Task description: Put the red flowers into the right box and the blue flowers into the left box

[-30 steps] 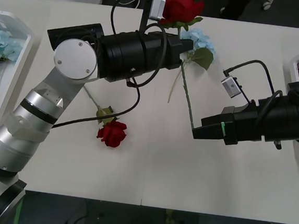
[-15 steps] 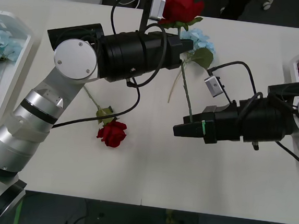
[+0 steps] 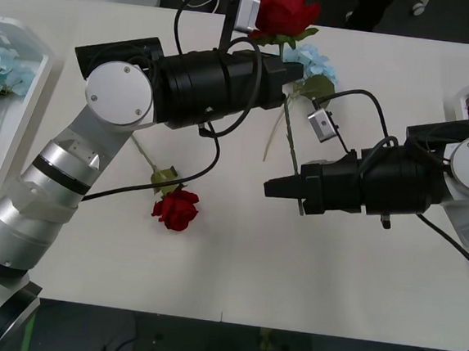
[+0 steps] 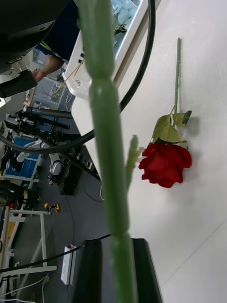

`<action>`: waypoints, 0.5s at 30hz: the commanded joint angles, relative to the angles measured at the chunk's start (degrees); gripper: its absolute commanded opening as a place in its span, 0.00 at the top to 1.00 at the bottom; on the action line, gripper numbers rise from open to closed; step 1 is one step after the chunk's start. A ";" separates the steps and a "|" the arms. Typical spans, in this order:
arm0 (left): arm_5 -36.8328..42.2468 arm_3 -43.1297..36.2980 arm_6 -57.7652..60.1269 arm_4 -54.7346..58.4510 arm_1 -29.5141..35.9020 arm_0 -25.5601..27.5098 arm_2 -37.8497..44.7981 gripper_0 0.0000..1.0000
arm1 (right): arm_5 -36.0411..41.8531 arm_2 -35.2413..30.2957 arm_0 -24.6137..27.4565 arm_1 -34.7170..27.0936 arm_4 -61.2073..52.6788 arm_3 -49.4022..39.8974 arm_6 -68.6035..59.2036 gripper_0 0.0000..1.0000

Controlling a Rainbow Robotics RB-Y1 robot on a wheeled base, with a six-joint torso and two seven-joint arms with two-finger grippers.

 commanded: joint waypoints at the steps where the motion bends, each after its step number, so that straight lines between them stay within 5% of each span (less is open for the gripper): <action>1: -0.72 -0.21 4.91 -0.78 -1.48 -2.80 -1.24 1.00 | -0.48 0.42 -2.20 0.92 0.30 -2.09 -1.55 1.00; 4: -0.72 -0.21 5.00 -1.13 -1.39 -2.72 -1.24 0.99 | -0.48 0.50 -2.38 0.74 0.30 -2.09 -1.82 1.00; 6: -0.80 -0.21 5.00 -1.22 -1.39 -2.72 -1.24 0.57 | -0.48 0.50 -2.47 0.65 0.38 -2.09 -1.99 1.00; 9: -0.72 -0.21 5.26 -1.22 -0.95 -2.72 -1.06 0.25 | -0.56 0.50 -2.56 0.48 0.47 -2.09 -2.34 1.00; 15: -0.01 -0.47 4.91 4.93 3.44 -0.96 -0.36 0.17 | -0.56 0.50 -2.73 -0.14 0.47 -2.09 -2.87 1.00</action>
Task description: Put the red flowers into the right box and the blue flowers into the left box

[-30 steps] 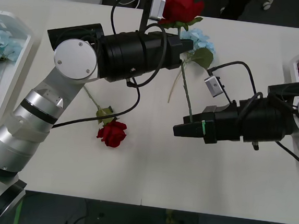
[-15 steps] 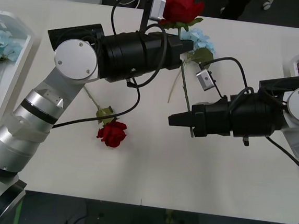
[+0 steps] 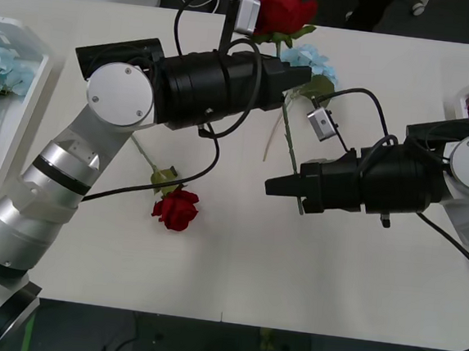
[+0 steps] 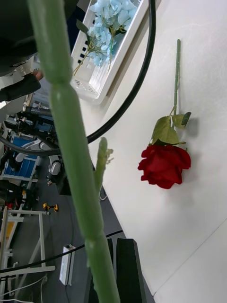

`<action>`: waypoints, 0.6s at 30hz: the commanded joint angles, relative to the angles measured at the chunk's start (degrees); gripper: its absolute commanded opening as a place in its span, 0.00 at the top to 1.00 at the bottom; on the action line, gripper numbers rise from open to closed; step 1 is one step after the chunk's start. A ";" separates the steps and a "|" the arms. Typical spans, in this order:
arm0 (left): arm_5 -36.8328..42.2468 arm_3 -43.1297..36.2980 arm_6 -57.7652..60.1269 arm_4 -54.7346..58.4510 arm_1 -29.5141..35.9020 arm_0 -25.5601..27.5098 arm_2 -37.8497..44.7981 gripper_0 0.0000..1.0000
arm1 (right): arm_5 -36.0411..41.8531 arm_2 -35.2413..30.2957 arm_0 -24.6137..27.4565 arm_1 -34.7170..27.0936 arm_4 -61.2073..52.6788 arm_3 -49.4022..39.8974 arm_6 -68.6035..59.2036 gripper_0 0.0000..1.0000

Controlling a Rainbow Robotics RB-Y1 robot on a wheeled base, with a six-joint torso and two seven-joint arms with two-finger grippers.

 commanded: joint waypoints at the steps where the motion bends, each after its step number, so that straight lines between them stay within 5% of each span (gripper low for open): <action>1: 0.49 -0.88 4.74 6.31 3.71 -0.61 0.06 0.18 | -0.52 0.39 -2.43 -0.22 0.27 -2.09 -2.92 1.00; 18: 35.30 -1.15 2.54 19.05 22.61 10.90 24.49 0.17 | -0.52 -3.57 -2.78 -9.01 2.55 -2.09 -12.94 1.00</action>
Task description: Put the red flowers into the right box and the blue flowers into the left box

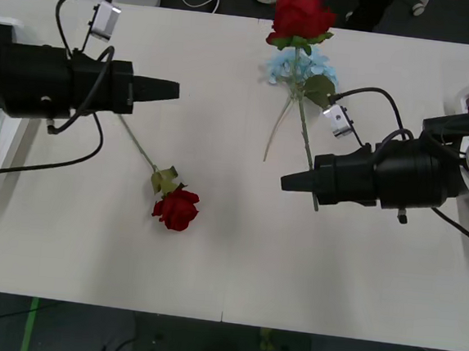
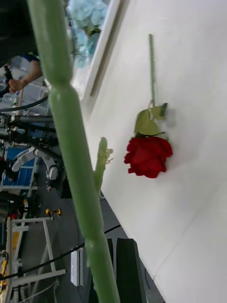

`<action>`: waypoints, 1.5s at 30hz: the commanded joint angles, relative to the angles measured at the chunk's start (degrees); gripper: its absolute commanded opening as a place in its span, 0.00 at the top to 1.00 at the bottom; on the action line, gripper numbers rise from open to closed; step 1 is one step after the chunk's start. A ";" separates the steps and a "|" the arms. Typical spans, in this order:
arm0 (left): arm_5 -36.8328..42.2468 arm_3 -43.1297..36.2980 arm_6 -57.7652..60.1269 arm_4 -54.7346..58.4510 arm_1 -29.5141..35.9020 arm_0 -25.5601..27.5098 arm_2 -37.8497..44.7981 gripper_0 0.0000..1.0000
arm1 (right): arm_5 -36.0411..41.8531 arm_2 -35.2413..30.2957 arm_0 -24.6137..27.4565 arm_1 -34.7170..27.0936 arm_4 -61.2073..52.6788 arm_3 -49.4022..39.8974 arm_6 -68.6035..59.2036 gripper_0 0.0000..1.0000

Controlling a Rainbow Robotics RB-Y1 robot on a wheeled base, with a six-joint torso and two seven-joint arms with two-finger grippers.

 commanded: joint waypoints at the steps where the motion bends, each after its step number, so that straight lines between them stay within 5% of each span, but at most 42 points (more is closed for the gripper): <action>1: 8.43 -0.99 2.45 0.87 5.53 3.82 8.06 0.17 | -0.43 -3.77 -2.16 -6.91 3.17 -2.08 -6.08 1.00; 10: 24.77 7.18 4.99 -3.70 8.69 7.60 19.84 0.18 | 3.78 -14.41 -2.07 -16.66 18.28 3.28 -14.52 1.00; 20: 18.53 12.01 25.39 -6.51 10.28 7.51 18.35 0.17 | 6.86 -16.78 -2.34 -27.82 35.16 17.17 -13.99 1.00; 24: 10.97 5.77 42.96 -10.99 11.15 7.51 14.39 0.17 | 5.02 -17.66 -2.42 -28.26 39.02 22.61 -13.64 1.00; 28: 4.82 -6.09 76.98 -23.82 11.24 6.55 7.01 0.18 | 0.62 -17.22 -2.51 -27.38 48.17 26.48 -13.20 1.00; 35: 4.56 -16.99 125.58 -39.20 10.63 1.19 -7.67 0.18 | -3.86 -17.13 -2.51 -22.46 62.14 28.06 -13.55 1.00; 45: 12.56 -13.39 162.41 -52.56 2.72 -10.42 -21.12 0.19 | -5.62 -17.13 -2.51 -20.62 70.67 35.89 -13.64 1.00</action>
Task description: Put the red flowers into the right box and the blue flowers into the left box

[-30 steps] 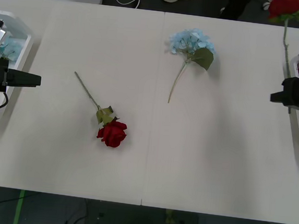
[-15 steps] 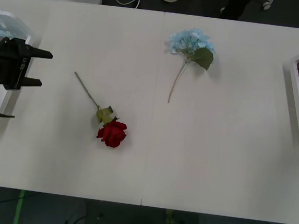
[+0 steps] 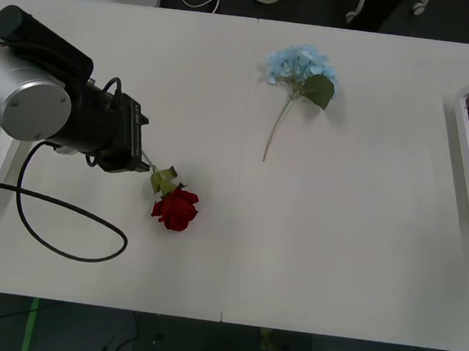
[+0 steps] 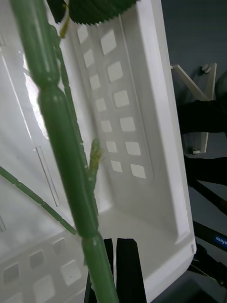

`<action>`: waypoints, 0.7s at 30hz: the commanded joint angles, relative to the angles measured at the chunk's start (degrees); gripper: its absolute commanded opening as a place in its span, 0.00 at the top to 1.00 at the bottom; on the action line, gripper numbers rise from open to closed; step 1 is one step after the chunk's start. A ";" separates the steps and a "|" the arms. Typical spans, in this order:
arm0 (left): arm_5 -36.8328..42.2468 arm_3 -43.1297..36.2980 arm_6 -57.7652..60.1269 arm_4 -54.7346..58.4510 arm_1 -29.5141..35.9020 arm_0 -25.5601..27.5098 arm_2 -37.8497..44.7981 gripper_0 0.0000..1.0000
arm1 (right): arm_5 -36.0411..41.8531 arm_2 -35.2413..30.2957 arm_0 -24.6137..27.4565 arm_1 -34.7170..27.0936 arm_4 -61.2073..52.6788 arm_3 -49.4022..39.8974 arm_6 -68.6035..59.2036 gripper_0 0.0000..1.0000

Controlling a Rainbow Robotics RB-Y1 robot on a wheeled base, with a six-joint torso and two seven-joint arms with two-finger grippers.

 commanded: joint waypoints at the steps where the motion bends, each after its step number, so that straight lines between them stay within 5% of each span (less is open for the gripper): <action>1: 2.50 4.26 8.31 -3.94 -5.27 -7.38 -1.07 0.19 | -0.74 -1.05 -1.88 1.13 2.97 2.29 0.53 1.00; 6: -1.28 18.94 14.90 -6.23 -10.19 -13.27 -0.89 0.22 | -0.83 -1.05 -1.88 3.50 6.05 2.73 0.18 1.00; 12: -2.95 25.44 20.00 -7.37 -12.56 -14.06 -0.98 0.22 | -0.92 -1.05 -2.32 4.64 6.84 2.73 0.44 1.00; 21: 1.89 24.48 31.86 -8.25 -12.83 -14.06 -7.48 0.21 | -0.92 -1.22 -3.11 4.11 8.42 2.73 1.14 0.11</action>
